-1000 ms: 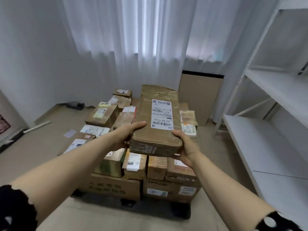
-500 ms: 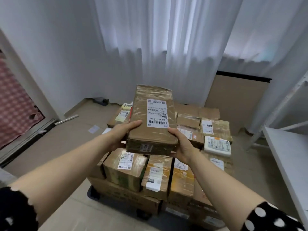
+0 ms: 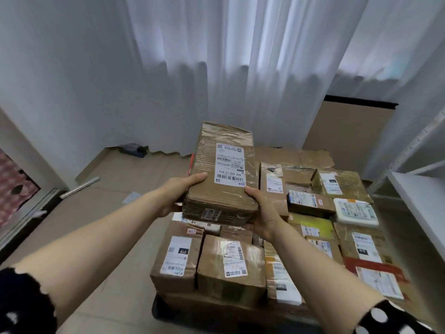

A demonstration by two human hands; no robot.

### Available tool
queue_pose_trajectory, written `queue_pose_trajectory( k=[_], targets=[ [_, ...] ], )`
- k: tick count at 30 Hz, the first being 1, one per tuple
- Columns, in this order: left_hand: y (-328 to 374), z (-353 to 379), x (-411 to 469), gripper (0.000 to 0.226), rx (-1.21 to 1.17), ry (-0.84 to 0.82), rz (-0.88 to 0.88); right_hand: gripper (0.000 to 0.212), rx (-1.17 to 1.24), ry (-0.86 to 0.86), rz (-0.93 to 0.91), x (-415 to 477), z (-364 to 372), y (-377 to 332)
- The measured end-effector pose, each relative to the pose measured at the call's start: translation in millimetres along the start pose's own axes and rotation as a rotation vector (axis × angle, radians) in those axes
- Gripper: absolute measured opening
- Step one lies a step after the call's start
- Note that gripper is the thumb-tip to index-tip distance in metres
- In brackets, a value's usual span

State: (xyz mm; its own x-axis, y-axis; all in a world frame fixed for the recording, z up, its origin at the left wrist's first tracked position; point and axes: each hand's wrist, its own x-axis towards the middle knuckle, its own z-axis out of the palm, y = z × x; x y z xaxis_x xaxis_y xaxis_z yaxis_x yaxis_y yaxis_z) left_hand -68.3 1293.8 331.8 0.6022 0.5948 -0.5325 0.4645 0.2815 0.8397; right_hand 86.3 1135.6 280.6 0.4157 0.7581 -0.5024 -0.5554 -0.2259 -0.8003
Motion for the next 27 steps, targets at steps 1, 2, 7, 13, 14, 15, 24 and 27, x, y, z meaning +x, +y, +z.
queue_pose_trajectory(
  k=[1,2,7,13,14,15,24,27],
  targets=[
    [1,-17,5,0.051,0.018,-0.016,-0.006,0.041,0.007,0.015,0.011,4,16,4],
    [2,-32,11,0.052,0.036,-0.035,-0.012,0.041,0.013,0.032,0.014,7,29,7],
    [13,-70,40,0.051,0.060,-0.106,-0.020,0.039,0.043,0.074,-0.007,30,60,12],
    [13,-82,76,0.053,0.029,-0.074,-0.013,0.045,0.096,0.047,-0.016,70,63,5],
    [14,-85,82,0.053,0.025,-0.058,-0.017,0.047,0.120,0.046,-0.017,78,66,6],
    [15,-89,88,0.054,0.020,-0.046,-0.022,0.048,0.137,0.052,-0.016,84,69,7],
    [37,-140,162,0.057,0.012,-0.051,-0.052,0.044,0.150,0.165,-0.010,157,113,-5],
    [45,-168,201,0.056,0.008,-0.083,-0.059,0.026,0.215,0.240,-0.018,189,143,-11]
  ],
)
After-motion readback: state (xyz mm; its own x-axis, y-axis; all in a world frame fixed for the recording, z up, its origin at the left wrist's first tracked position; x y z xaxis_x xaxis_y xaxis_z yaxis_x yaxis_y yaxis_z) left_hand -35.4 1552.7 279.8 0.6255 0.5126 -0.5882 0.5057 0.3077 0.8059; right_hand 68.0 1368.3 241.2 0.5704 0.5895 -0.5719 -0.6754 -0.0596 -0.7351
